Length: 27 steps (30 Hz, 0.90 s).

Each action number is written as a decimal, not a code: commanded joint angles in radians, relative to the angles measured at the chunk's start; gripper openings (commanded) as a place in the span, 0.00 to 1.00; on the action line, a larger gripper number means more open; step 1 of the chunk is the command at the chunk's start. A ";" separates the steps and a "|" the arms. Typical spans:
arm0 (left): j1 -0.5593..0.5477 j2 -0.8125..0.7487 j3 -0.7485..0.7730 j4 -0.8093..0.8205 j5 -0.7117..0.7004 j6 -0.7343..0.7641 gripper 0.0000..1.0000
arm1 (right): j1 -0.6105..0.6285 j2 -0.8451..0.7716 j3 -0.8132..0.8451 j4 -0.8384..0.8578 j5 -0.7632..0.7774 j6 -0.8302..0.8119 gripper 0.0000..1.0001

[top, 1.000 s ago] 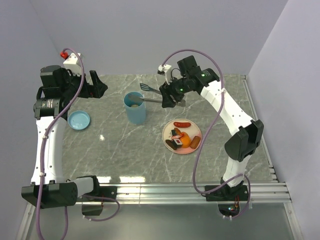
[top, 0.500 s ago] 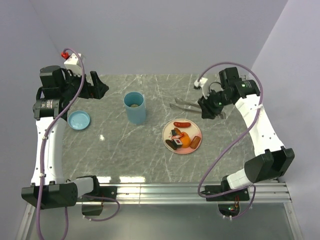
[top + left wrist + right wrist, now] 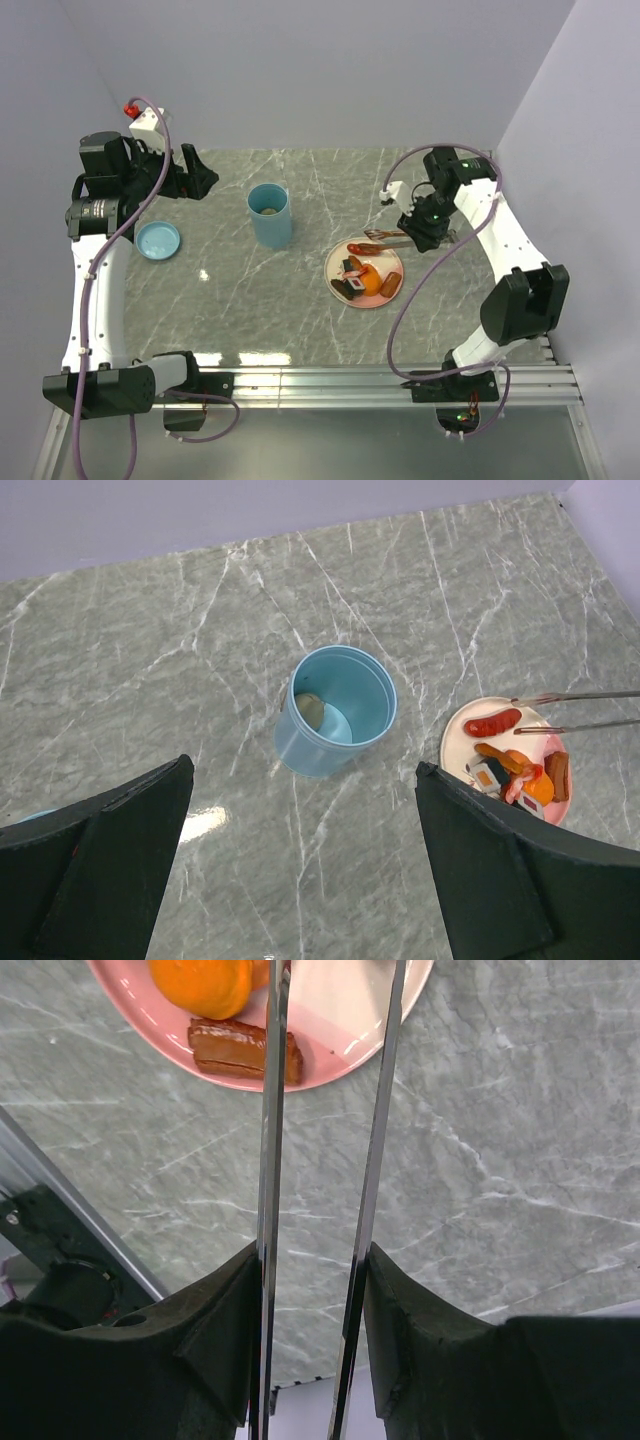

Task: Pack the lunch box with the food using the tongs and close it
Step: Pick up the food using the clamp

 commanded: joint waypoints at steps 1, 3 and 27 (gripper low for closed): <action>0.004 -0.018 0.004 0.017 0.018 0.013 0.99 | 0.025 0.008 0.063 -0.021 0.045 -0.021 0.48; 0.003 -0.015 0.001 0.020 0.018 0.013 0.99 | 0.037 0.023 0.071 -0.019 0.051 -0.019 0.48; 0.004 0.010 -0.021 0.020 0.005 0.028 0.99 | 0.142 0.203 0.167 -0.076 0.134 -0.010 0.49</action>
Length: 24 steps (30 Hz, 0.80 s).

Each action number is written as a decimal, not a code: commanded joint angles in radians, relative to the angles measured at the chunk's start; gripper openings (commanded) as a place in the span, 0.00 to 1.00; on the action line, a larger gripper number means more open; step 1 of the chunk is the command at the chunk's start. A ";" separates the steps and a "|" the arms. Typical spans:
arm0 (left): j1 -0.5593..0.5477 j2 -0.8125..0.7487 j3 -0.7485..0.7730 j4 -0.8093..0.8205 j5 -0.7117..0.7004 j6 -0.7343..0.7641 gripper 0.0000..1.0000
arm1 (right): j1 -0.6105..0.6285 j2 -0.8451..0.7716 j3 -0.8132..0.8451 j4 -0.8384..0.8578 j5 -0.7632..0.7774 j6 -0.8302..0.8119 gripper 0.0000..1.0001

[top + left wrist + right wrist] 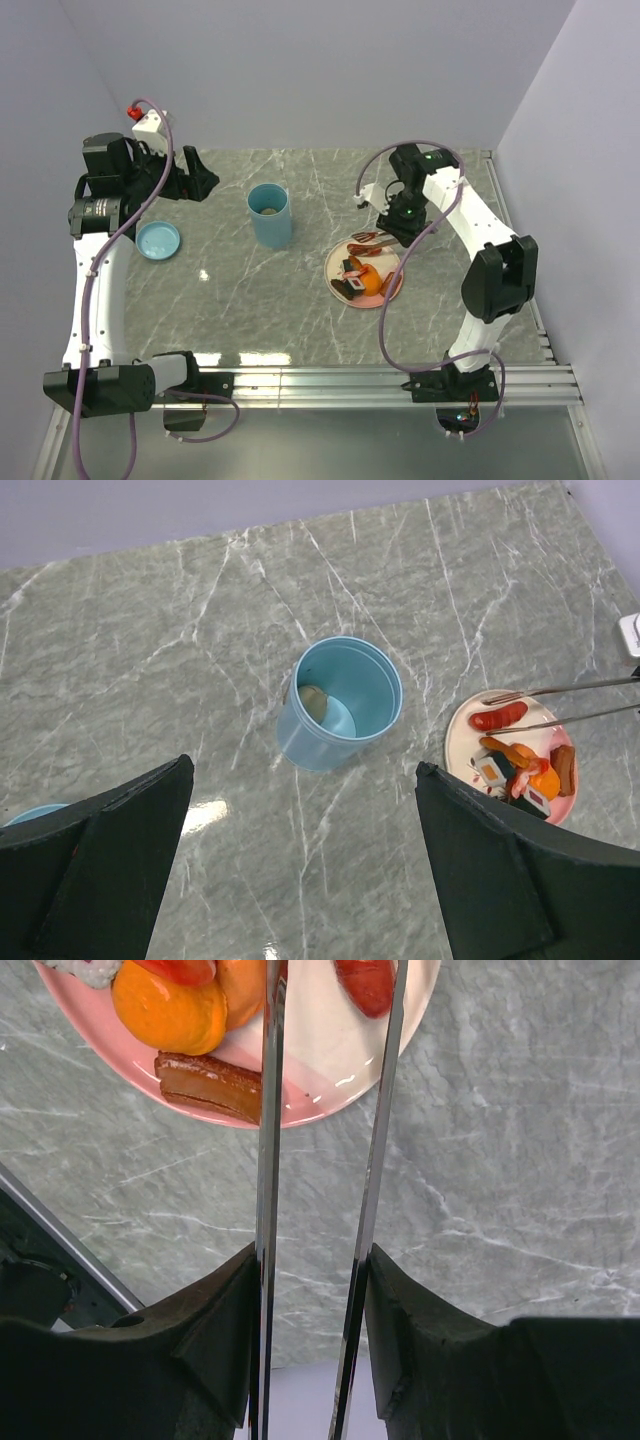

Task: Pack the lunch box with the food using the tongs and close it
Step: Pick up the food using the clamp

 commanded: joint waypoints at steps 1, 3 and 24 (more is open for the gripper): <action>0.003 0.002 -0.003 0.019 0.008 0.020 0.99 | 0.018 0.020 0.045 -0.079 0.028 0.000 0.49; 0.003 0.003 -0.003 0.019 0.008 0.018 0.99 | 0.020 0.037 0.055 -0.085 0.031 0.006 0.49; 0.004 0.007 0.032 0.019 0.023 0.086 0.99 | 0.020 -0.043 0.282 -0.097 -0.259 0.195 0.26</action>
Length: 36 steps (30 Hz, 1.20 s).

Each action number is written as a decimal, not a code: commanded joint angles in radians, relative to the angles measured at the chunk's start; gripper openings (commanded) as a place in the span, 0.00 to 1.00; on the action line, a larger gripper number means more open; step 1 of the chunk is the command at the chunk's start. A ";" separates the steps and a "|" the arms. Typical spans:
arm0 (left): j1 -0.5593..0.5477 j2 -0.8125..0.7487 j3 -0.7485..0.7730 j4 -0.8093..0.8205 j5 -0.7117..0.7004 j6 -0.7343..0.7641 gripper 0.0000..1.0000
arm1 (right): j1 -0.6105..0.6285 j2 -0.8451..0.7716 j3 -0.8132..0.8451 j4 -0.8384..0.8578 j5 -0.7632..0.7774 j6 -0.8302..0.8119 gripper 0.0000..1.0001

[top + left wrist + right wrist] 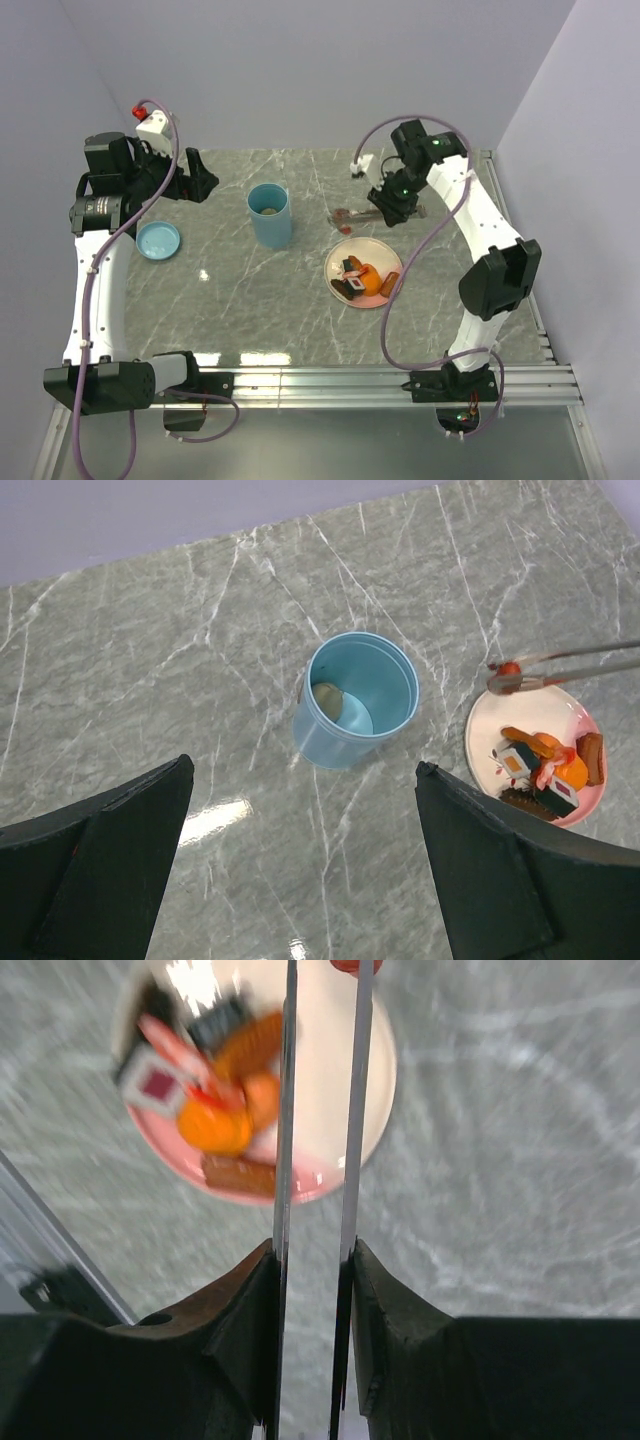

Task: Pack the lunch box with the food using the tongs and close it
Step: Pick up the food using the clamp, then place the food into the lunch box

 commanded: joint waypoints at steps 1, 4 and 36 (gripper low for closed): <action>0.006 -0.004 0.035 0.017 0.024 0.019 0.99 | 0.005 -0.083 0.128 -0.071 -0.193 0.082 0.25; 0.004 0.002 0.048 0.011 0.022 0.020 0.99 | 0.007 -0.067 0.239 -0.040 -0.269 0.148 0.26; 0.006 -0.033 0.019 0.023 -0.012 -0.027 0.99 | 0.201 0.092 0.319 0.272 -0.265 0.444 0.27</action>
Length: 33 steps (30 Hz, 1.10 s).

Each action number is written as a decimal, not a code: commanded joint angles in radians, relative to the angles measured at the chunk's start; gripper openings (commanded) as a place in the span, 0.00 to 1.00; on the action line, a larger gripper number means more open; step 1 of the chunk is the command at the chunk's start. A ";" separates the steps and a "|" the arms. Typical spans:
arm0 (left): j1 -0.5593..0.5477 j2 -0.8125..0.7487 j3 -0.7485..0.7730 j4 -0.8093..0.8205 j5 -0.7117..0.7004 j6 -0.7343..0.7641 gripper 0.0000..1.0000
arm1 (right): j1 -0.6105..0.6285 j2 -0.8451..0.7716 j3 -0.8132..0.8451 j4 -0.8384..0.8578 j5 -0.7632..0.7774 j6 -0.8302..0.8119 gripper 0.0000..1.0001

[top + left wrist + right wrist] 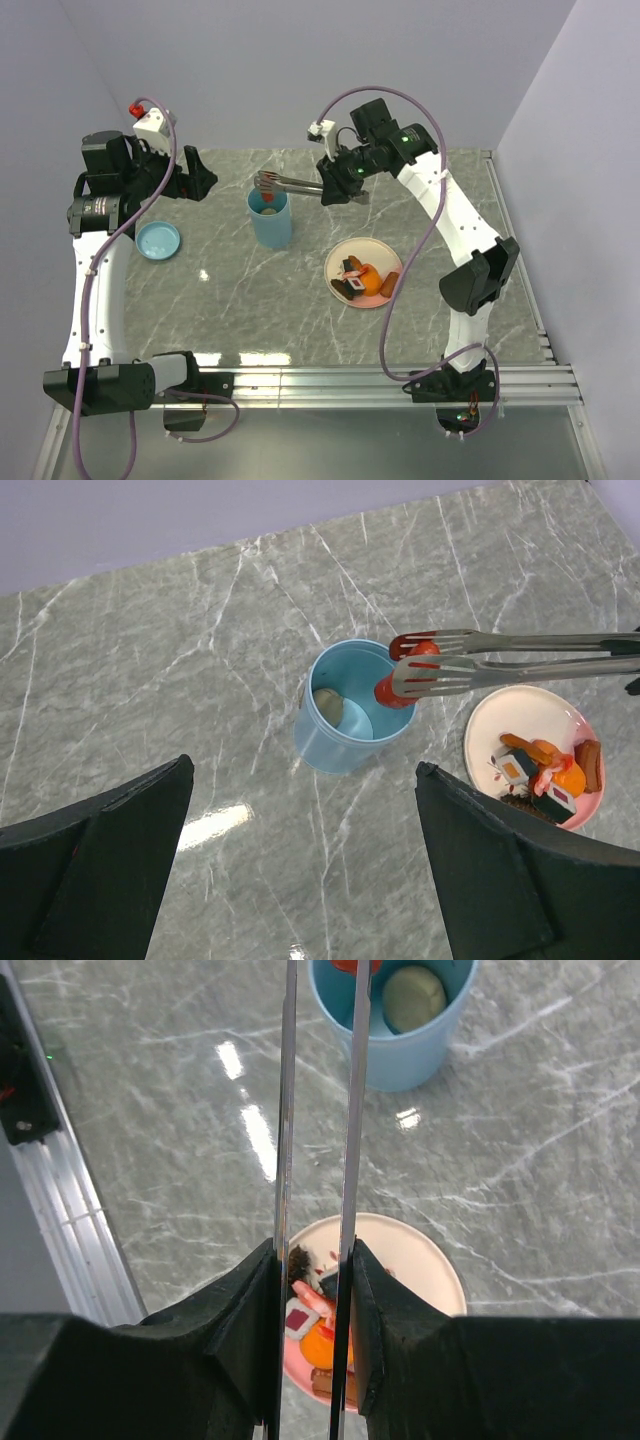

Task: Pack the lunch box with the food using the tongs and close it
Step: Place the food into the lunch box, then pick up the food using the clamp

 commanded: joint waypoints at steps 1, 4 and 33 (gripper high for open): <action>0.004 -0.033 -0.002 0.028 -0.003 -0.018 0.99 | 0.005 0.005 0.009 0.052 0.037 0.013 0.27; 0.006 -0.034 -0.005 0.030 -0.006 -0.018 0.99 | 0.005 0.001 -0.013 0.064 0.071 0.009 0.31; 0.006 -0.056 -0.022 0.038 0.058 0.015 0.99 | -0.201 -0.343 -0.405 -0.299 0.108 -0.296 0.48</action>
